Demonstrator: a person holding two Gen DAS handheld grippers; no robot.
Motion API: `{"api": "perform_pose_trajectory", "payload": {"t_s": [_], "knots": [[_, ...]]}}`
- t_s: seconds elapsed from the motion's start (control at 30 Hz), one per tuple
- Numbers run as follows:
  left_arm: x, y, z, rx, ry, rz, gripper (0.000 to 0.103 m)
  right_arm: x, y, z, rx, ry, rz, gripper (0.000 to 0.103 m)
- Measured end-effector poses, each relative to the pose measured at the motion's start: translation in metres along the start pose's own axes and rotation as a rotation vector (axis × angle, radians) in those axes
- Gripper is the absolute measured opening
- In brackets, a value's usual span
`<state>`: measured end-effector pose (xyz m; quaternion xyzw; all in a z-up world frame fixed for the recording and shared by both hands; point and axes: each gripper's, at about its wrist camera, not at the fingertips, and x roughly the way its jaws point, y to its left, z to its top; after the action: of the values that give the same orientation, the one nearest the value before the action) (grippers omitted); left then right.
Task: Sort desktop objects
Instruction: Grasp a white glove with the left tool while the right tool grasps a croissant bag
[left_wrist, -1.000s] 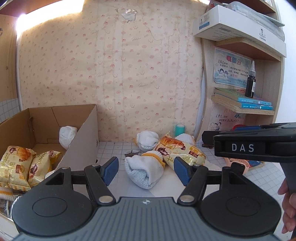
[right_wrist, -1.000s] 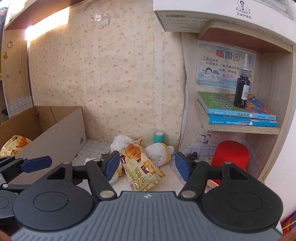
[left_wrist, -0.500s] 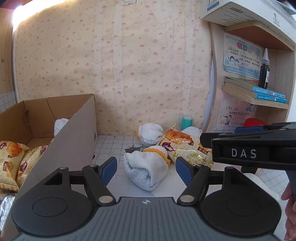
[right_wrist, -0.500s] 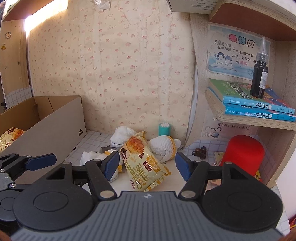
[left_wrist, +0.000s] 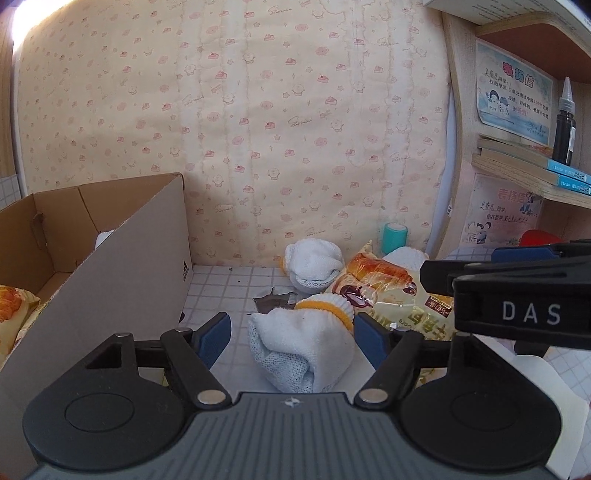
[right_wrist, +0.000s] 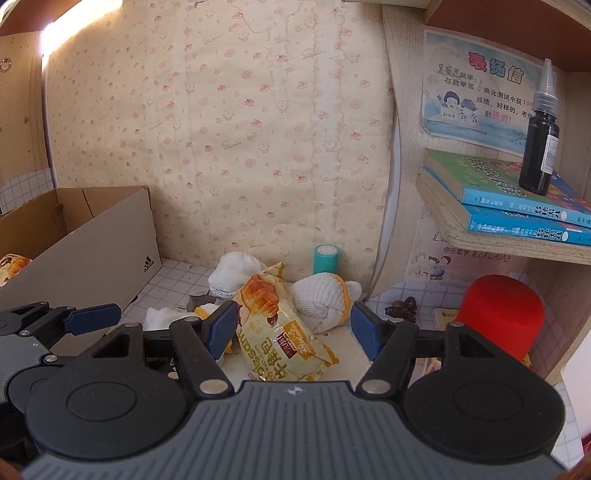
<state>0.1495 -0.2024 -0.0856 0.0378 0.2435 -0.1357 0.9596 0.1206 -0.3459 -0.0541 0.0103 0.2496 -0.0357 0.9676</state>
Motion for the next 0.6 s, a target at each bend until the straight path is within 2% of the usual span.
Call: {"api": "perform_pose_trajectory", "payload": {"t_s": [0.17,0.3,0.47,0.5,0.57,0.6], "knots": [[0.008,-0.004,-0.003,0.035,0.01,0.021,0.083,0.009,0.002,0.001,-0.005,0.013,0.005,0.067],[0.013,-0.016,-0.011,0.105,0.004,0.038,0.086,0.013,0.004,0.002,-0.007,0.015,0.009,0.067],[0.026,-0.018,-0.016,0.112,0.051,0.044,0.086,0.015,0.006,0.002,-0.009,0.012,0.01,0.067],[0.029,-0.018,-0.016,0.113,0.058,0.045,0.085,0.014,0.006,0.002,-0.009,0.014,0.01,0.067],[0.032,-0.017,-0.017,0.107,0.057,0.042,0.073,0.014,0.006,0.002,-0.007,0.015,0.006,0.067],[0.033,-0.016,-0.016,0.1,0.066,0.03,0.07,0.015,0.006,0.002,-0.006,0.018,0.007,0.067]]}}
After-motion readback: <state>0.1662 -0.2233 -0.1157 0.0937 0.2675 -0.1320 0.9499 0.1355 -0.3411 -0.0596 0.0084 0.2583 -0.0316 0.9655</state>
